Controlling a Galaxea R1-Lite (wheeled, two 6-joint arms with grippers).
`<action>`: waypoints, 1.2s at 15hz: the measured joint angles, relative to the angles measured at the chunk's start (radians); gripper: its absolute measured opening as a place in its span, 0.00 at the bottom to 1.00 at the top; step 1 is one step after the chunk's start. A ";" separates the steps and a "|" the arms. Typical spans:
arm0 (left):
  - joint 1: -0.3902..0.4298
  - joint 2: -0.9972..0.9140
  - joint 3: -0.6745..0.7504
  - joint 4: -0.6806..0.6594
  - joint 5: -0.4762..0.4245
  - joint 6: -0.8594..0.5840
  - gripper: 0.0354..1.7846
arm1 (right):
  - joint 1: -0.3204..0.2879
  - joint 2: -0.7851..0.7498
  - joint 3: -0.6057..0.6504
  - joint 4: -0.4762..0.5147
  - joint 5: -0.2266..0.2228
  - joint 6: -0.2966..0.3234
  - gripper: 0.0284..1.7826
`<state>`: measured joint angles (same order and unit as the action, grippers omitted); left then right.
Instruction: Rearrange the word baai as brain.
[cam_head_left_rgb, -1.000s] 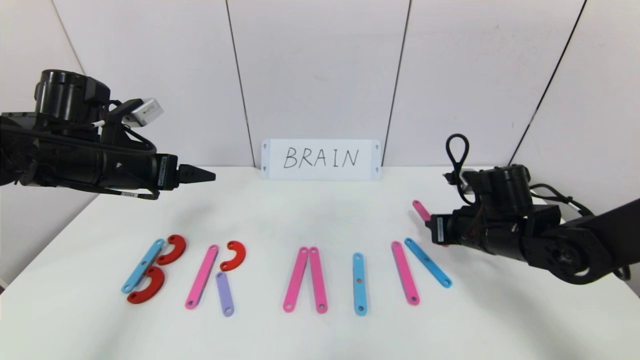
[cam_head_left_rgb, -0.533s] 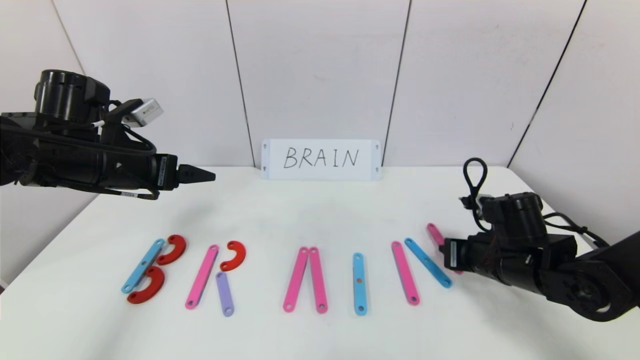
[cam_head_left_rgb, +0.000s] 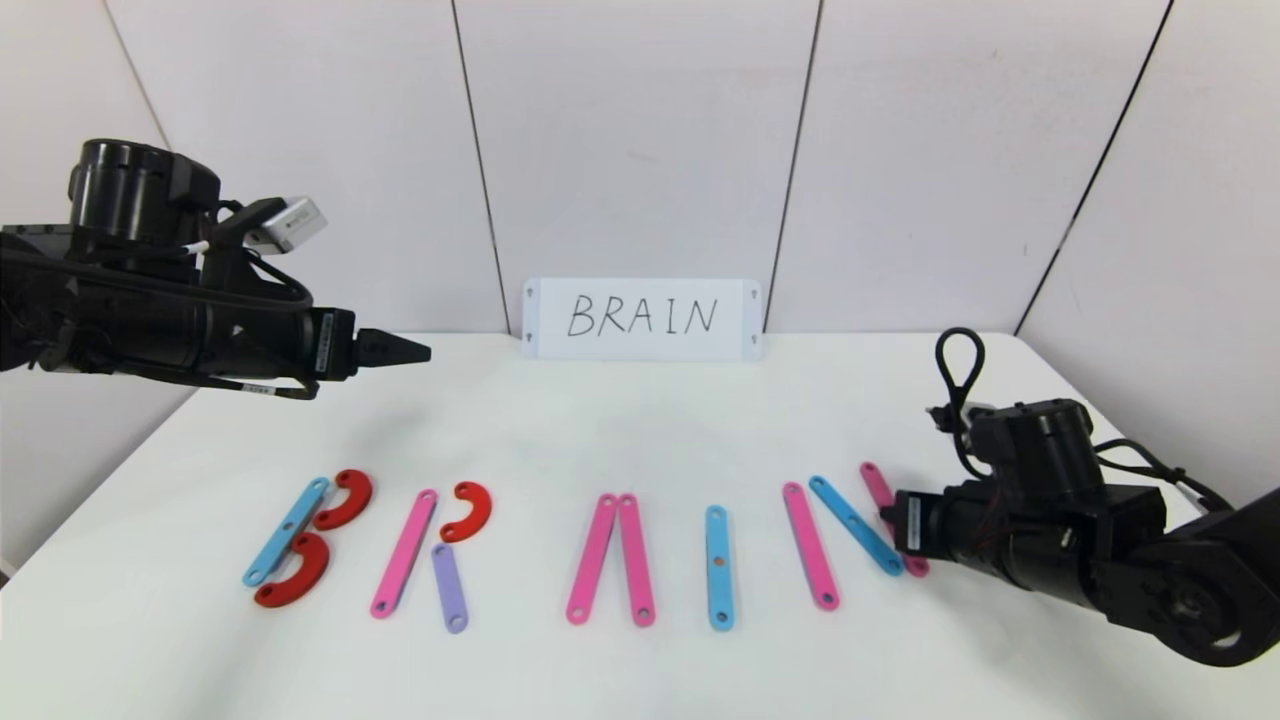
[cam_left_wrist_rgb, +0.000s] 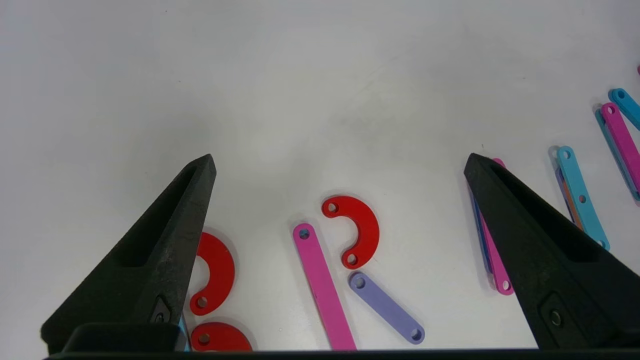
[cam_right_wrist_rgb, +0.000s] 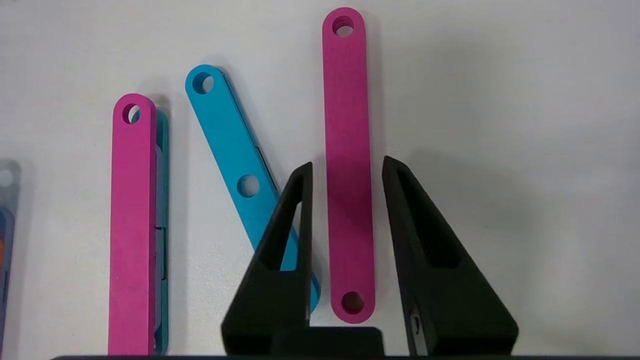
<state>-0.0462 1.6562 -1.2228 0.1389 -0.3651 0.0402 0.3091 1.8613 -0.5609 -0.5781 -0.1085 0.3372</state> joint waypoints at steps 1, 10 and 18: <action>0.000 0.000 0.000 0.000 0.000 0.000 0.97 | 0.000 -0.003 0.001 0.000 0.000 0.000 0.37; 0.000 0.000 0.000 0.000 -0.001 0.000 0.97 | -0.014 -0.065 -0.025 0.020 0.013 -0.024 0.97; -0.006 -0.036 0.039 0.001 0.000 0.000 0.97 | -0.085 -0.201 -0.228 0.319 0.359 -0.263 0.97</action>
<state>-0.0519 1.6198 -1.1834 0.1398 -0.3647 0.0398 0.2240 1.6606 -0.7885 -0.2591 0.2506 0.0745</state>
